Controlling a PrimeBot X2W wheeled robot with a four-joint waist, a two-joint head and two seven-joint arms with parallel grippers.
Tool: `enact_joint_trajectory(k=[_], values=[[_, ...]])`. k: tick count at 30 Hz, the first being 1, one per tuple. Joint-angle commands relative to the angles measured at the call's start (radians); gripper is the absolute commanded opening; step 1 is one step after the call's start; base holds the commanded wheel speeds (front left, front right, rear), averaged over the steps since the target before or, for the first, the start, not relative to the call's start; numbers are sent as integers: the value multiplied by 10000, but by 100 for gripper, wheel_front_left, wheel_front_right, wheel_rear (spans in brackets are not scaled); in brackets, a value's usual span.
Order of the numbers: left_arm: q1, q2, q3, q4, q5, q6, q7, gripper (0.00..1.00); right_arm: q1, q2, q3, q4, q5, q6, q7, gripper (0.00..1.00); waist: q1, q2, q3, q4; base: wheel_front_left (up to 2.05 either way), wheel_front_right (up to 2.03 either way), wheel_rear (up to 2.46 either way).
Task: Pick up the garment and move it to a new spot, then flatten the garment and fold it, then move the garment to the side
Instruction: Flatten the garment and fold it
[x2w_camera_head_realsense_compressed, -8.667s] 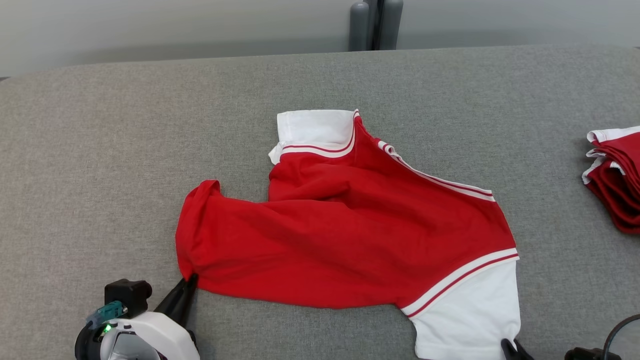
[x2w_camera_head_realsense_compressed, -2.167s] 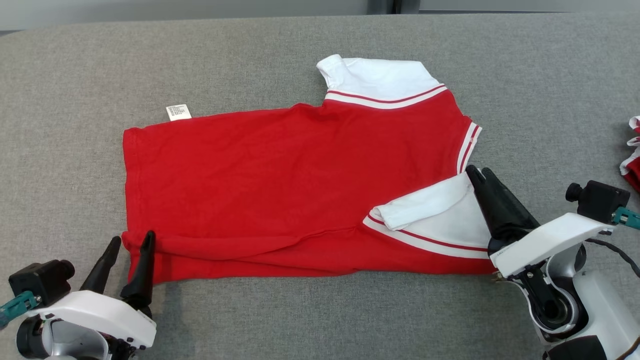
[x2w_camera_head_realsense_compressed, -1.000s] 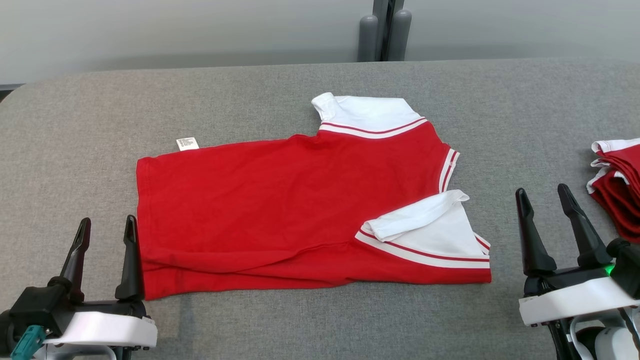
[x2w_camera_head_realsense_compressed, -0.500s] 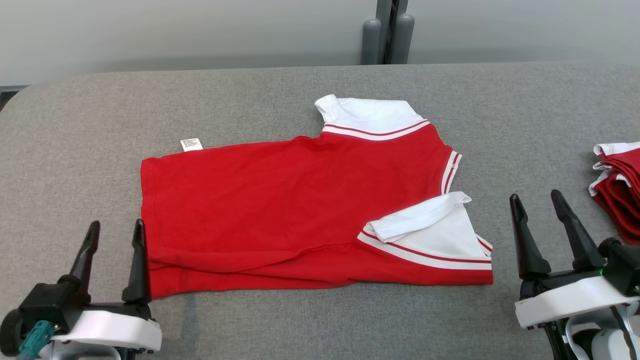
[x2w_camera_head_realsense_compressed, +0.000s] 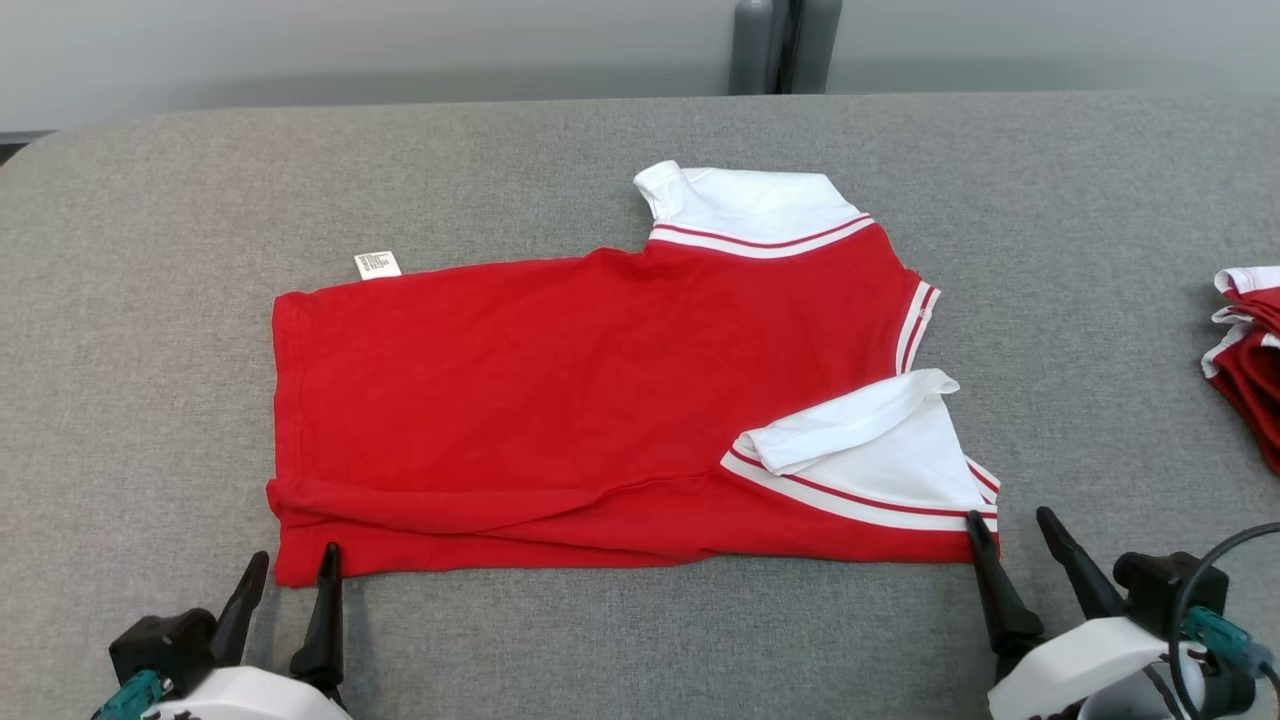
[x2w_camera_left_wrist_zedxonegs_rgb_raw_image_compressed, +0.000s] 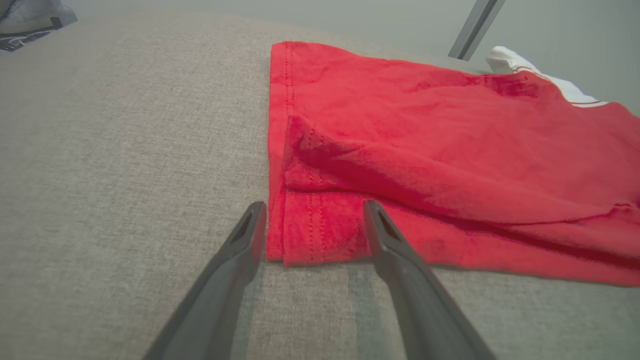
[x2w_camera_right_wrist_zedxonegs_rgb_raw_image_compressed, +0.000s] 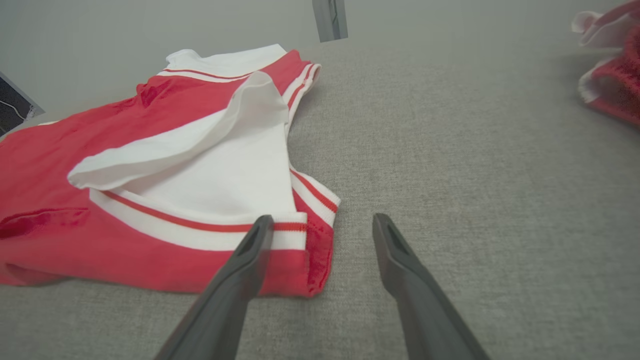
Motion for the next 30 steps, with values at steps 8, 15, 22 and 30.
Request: enact_joint_trajectory(k=[8,15,22,30], values=[[-1121,100,1,1619,-437,-636,-62,100,-766,-26,661,1168,482,7,24,100,0,0,265,-49,0,0,0],[-1489,21,-297,2454,-679,-1080,1,0,-1346,-176,1372,2117,1116,7,404,12,0,0,317,-82,0,0,0],[-1540,249,-390,2162,-599,-1209,-360,0,-1462,-453,1394,2158,1715,1,-1,0,0,0,201,-82,0,0,0],[-1261,493,-774,439,-222,-1054,-51,0,-886,-599,697,1322,2078,4,74,0,0,0,79,-230,0,0,0]])
